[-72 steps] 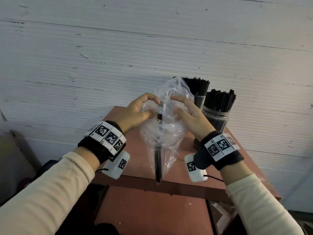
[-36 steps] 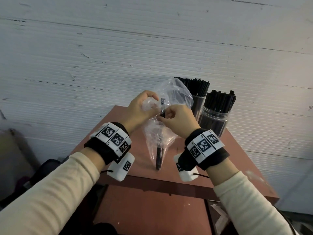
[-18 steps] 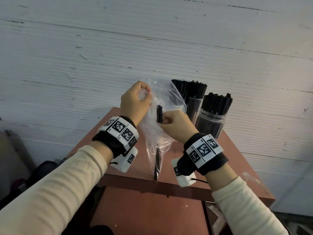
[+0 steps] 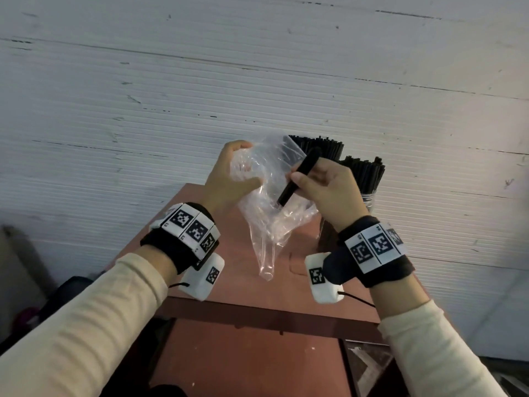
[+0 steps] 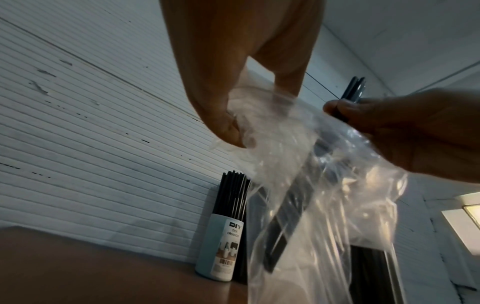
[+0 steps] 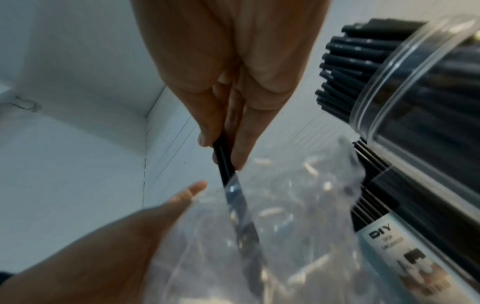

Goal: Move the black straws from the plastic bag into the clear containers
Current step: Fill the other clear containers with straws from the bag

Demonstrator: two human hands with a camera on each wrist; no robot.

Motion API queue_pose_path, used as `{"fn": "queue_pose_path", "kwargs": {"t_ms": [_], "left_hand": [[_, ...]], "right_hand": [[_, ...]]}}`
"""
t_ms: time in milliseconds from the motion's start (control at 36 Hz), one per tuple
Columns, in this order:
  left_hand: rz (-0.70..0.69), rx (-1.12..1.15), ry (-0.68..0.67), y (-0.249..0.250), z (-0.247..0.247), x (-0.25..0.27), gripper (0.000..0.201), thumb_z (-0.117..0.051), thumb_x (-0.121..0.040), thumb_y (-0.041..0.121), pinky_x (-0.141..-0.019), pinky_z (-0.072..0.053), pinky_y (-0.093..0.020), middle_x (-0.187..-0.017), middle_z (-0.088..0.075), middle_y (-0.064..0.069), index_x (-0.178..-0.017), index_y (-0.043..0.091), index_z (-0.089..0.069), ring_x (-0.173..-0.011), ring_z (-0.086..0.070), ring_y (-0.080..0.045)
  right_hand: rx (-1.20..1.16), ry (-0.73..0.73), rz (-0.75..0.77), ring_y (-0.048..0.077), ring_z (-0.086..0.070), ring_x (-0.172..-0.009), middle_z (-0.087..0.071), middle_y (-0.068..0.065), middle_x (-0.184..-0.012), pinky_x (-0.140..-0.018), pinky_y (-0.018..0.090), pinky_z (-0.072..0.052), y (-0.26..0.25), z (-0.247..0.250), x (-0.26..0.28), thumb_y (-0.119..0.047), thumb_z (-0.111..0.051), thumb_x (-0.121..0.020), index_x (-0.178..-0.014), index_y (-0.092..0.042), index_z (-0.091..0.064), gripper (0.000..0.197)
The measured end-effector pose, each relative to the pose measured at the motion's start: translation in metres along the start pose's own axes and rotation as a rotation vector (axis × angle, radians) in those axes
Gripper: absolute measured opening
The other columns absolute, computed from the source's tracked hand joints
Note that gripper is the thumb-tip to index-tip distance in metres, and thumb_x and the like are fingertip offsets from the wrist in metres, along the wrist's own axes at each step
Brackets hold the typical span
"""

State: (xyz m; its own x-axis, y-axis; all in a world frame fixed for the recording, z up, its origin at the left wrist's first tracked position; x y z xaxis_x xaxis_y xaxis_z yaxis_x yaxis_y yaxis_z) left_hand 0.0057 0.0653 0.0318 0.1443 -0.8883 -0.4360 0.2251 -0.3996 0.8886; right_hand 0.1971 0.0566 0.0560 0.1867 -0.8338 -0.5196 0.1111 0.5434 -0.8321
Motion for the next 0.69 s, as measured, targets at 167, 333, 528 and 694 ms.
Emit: {"fn": "queue_pose_path", "kwargs": {"t_ms": [167, 333, 528, 694], "left_hand": [[0.215, -0.236, 0.092, -0.028, -0.008, -0.013, 0.068, -0.068, -0.085, 0.007, -0.056, -0.045, -0.009, -0.108, -0.051, -0.007, -0.131, 0.030, -0.024, -0.077, -0.054, -0.018], [0.179, -0.477, 0.146, -0.028, -0.014, -0.035, 0.073, -0.072, -0.077, -0.003, -0.079, -0.040, -0.026, -0.135, -0.046, -0.015, -0.139, 0.014, -0.037, -0.106, -0.054, -0.025], [0.027, -0.618, -0.068, -0.022, -0.050, -0.046, 0.055, -0.060, -0.092, 0.011, -0.106, -0.034, -0.030, -0.148, -0.042, -0.012, -0.144, 0.013, -0.042, -0.133, -0.044, -0.028], [0.080, -0.722, -0.356, -0.056, -0.101, -0.016, 0.059, -0.050, -0.101, 0.021, -0.109, -0.034, -0.032, -0.156, -0.035, -0.008, -0.155, 0.021, -0.025, -0.137, -0.042, -0.027]], "right_hand": [[-0.048, 0.188, 0.031, 0.018, -0.071, -0.093, -0.073, 0.010, -0.095, -0.081, 0.031, -0.057, -0.009, 0.040, -0.001, -0.005, -0.064, -0.090, -0.089, -0.017, -0.068, 0.013], [-0.078, 0.275, 0.063, 0.014, -0.071, -0.094, -0.073, 0.005, -0.095, -0.080, 0.028, -0.058, -0.016, 0.075, 0.006, -0.004, -0.062, -0.092, -0.095, -0.012, -0.067, 0.010], [-0.090, 0.375, 0.091, 0.017, -0.070, -0.095, -0.072, 0.011, -0.096, -0.076, 0.027, -0.056, -0.015, 0.105, 0.010, -0.008, -0.064, -0.091, -0.089, -0.018, -0.066, 0.010], [-0.083, 0.412, 0.121, 0.021, -0.070, -0.095, -0.070, 0.015, -0.096, -0.081, 0.032, -0.058, -0.020, 0.129, 0.010, -0.004, -0.060, -0.092, -0.092, -0.012, -0.063, 0.009]]}}
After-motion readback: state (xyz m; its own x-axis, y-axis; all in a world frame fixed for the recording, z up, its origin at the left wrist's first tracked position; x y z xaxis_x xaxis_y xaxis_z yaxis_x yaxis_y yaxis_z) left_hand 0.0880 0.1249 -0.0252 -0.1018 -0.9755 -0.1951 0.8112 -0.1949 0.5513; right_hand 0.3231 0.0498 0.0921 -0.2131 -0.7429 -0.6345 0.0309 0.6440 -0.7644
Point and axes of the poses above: each hand's wrist, its own x-axis away from the middle knuckle, its own z-axis out of the back of the hand, y = z × x, the point moved 6 cm from there along -x, towards the middle knuckle
